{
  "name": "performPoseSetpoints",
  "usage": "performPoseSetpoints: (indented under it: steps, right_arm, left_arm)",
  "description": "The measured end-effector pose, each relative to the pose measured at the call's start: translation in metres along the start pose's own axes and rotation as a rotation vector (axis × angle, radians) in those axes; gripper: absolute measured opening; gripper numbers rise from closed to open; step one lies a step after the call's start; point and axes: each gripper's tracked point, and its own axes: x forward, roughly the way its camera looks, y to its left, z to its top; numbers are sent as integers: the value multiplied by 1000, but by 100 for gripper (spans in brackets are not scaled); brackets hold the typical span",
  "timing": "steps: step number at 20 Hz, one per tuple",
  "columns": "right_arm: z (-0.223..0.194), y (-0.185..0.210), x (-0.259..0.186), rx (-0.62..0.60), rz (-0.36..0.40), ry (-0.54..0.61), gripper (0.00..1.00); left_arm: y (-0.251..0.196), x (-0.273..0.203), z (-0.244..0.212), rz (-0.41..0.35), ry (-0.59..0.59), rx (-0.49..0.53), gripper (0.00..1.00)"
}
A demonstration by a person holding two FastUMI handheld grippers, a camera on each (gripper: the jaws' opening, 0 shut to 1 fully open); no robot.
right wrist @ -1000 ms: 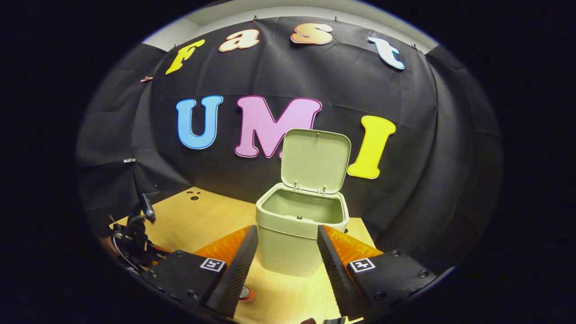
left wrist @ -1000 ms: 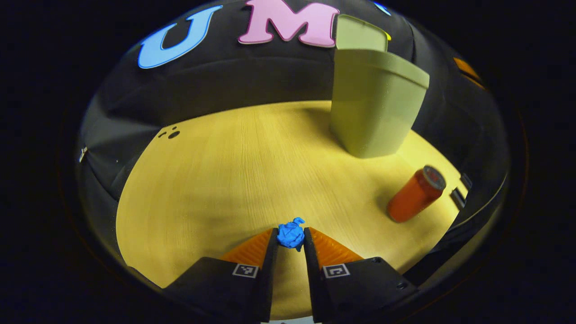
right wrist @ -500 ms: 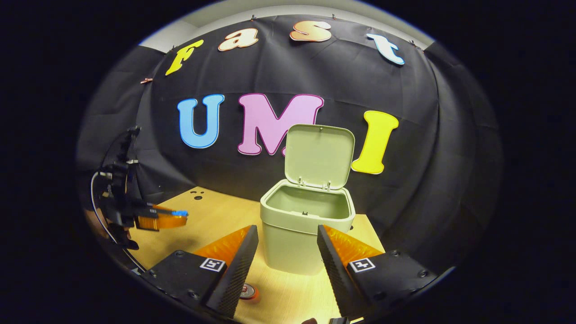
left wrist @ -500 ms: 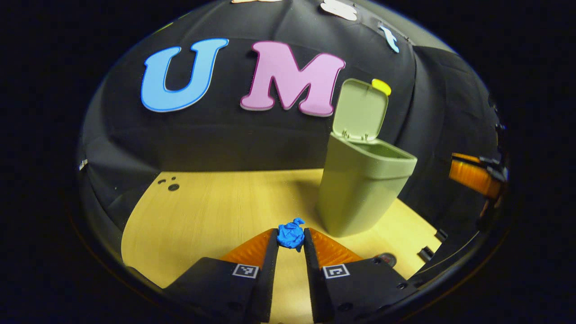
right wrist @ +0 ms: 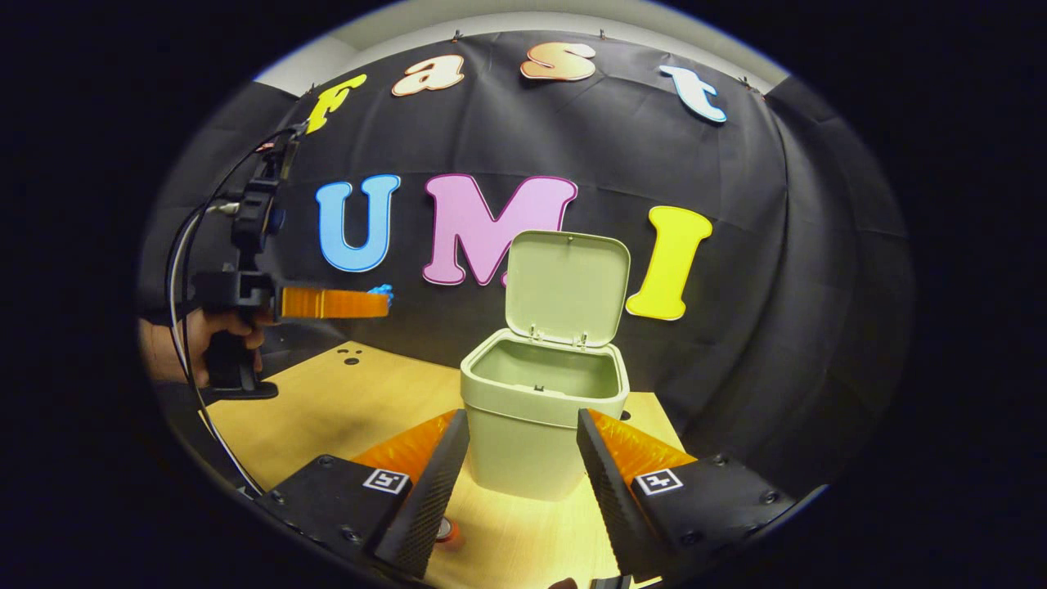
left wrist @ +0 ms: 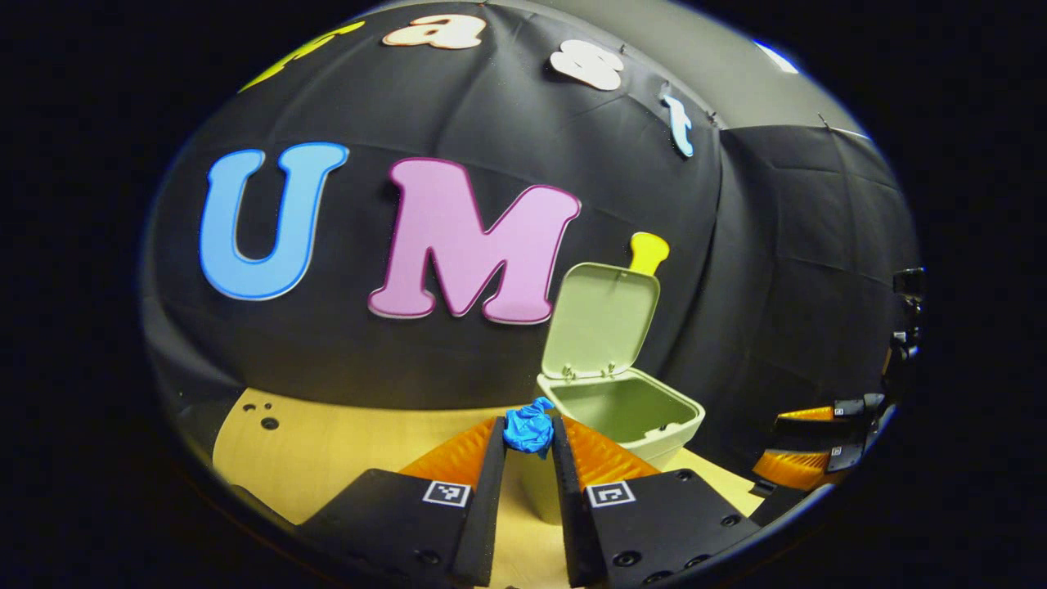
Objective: Press the lid of the desktop garbage bin to open it, pick up the crumpled paper on the desktop and throw it into the bin, then pick up the pop can on the desktop and drop it into the bin, and finally close the garbage bin lid.
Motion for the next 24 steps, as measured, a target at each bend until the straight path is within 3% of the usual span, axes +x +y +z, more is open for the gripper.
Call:
performPoseSetpoints:
  steps: [7,8,10,18,21,24]
  right_arm:
    - [-1,-21,-14,7,-67,-4,84]
    - [-2,-23,-16,6,-76,-2,84]
    - [-4,-30,-20,0,-97,1,85]
    - [-11,-54,-36,7,-175,18,84]
    - [-15,-57,-41,10,-186,30,84]
    - [-19,-55,-43,16,-176,41,86]
  left_arm:
    - [-59,59,8,-141,-4,75,37]
    - [-64,67,6,-153,4,81,41]
    - [-76,80,-2,-177,26,86,37]
    - [-79,118,-34,-157,118,95,42]
    - [-77,122,-36,-148,117,99,54]
    - [-77,120,-33,-140,103,108,87]
